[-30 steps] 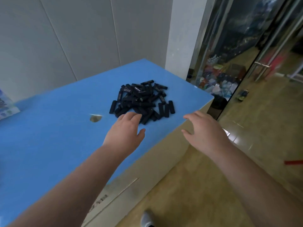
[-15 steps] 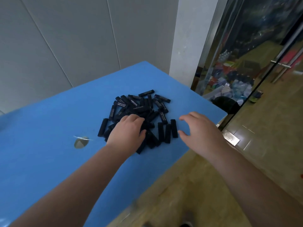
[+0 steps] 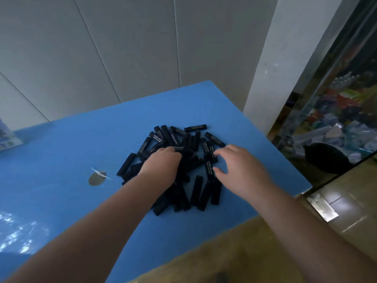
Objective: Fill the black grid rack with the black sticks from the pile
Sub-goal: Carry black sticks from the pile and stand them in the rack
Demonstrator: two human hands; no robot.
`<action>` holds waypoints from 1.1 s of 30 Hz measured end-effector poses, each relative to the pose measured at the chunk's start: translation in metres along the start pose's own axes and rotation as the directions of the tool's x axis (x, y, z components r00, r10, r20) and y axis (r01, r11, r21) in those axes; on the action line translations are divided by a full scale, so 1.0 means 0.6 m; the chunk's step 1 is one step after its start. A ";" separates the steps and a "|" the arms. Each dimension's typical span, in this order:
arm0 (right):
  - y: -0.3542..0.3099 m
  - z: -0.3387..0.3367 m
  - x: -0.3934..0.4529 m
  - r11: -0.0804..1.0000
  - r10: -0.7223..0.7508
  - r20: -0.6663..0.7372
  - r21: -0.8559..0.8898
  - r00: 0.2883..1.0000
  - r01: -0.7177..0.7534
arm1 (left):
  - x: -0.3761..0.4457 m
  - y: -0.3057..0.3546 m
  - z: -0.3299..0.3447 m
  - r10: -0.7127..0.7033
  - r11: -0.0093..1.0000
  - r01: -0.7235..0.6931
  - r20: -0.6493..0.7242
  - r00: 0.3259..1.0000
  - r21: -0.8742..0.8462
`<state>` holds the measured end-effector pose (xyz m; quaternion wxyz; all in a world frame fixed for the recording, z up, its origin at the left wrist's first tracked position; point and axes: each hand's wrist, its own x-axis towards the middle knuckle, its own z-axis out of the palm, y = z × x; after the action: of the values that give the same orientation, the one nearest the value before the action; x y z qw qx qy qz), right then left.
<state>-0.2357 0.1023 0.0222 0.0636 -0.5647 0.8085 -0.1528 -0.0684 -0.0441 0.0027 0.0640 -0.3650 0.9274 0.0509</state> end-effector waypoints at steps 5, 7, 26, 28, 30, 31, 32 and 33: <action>0.032 0.008 0.022 0.997 -0.070 0.046 0.045 0.997 0.068 | 0.010 0.016 -0.005 -0.077 0.997 0.077 -0.010 0.997 0.026; 0.046 0.015 0.030 0.996 -0.054 0.066 0.081 0.996 0.048 | 0.002 0.015 0.001 -0.094 0.995 0.095 -0.075 0.993 0.005; 0.026 0.067 0.083 0.996 0.065 0.148 -0.066 0.987 -0.055 | -0.026 0.049 -0.007 -0.569 -0.139 0.123 0.181 0.802 -0.983; 0.032 0.069 0.087 0.997 0.067 0.145 -0.049 0.987 -0.060 | -0.029 0.051 -0.007 -0.561 -0.155 0.128 0.194 0.805 -0.980; 0.039 0.067 0.093 0.995 0.094 0.168 0.000 0.981 -0.095 | -0.032 0.053 -0.008 -0.551 -0.185 0.132 0.213 0.807 -0.974; 0.043 0.065 0.096 0.992 0.108 0.182 0.048 0.977 -0.118 | -0.033 0.054 -0.010 -0.543 -0.207 0.130 0.224 0.809 -0.970; 0.047 0.063 0.098 0.983 0.121 0.196 0.113 0.973 -0.145 | -0.034 0.056 -0.013 -0.537 -0.229 0.128 0.235 0.810 -0.965; 0.049 0.059 0.099 0.967 0.136 0.206 0.186 0.969 -0.175 | -0.035 0.057 -0.015 -0.534 -0.244 0.127 0.242 0.810 -0.962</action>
<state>-0.2732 0.0497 -0.0161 0.2102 -0.5020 0.8207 -0.1737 -0.0775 -0.0063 0.0166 -0.3453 -0.5288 0.4262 0.6476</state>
